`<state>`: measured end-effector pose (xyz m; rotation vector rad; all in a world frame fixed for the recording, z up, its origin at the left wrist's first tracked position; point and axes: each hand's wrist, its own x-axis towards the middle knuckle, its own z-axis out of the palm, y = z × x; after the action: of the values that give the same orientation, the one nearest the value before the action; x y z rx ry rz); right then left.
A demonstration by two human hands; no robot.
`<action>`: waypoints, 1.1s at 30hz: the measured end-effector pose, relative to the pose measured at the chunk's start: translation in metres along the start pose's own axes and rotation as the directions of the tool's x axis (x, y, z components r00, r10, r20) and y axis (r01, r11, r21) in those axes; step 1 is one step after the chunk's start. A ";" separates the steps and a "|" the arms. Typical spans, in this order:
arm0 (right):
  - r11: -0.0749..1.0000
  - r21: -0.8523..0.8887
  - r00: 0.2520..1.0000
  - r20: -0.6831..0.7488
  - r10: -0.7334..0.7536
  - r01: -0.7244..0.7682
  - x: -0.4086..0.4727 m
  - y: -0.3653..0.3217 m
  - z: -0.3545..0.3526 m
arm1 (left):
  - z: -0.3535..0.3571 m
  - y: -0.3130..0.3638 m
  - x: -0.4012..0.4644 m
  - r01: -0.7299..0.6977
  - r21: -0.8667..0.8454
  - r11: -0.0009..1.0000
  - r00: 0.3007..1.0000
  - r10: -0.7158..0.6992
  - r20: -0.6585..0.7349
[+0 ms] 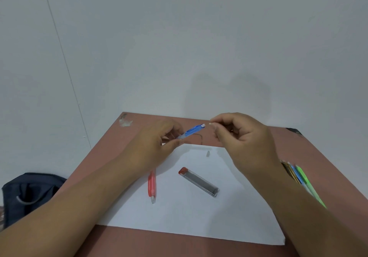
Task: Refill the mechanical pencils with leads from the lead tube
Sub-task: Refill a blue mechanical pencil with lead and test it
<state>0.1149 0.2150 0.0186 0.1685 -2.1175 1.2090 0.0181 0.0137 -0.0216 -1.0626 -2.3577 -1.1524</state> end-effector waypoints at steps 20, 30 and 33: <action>0.821 -0.381 0.903 0.115 -0.413 0.425 0.006 0.013 -0.004 | 0.001 -0.008 0.000 -0.006 0.031 1.000 1.000 0.007 -0.019; 0.974 -0.106 0.970 0.121 0.210 -0.198 0.007 0.002 -0.005 | 0.001 -0.009 -0.001 0.016 0.093 0.996 1.000 -0.014 -0.028; 0.916 0.047 0.912 0.125 0.390 -0.398 0.007 0.003 -0.002 | 0.001 -0.008 -0.001 0.028 0.120 0.992 0.999 -0.023 -0.042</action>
<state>0.1093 0.2193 0.0217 -0.1742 -2.2783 1.5408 0.0128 0.0109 -0.0277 -0.9618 -2.3828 -1.0160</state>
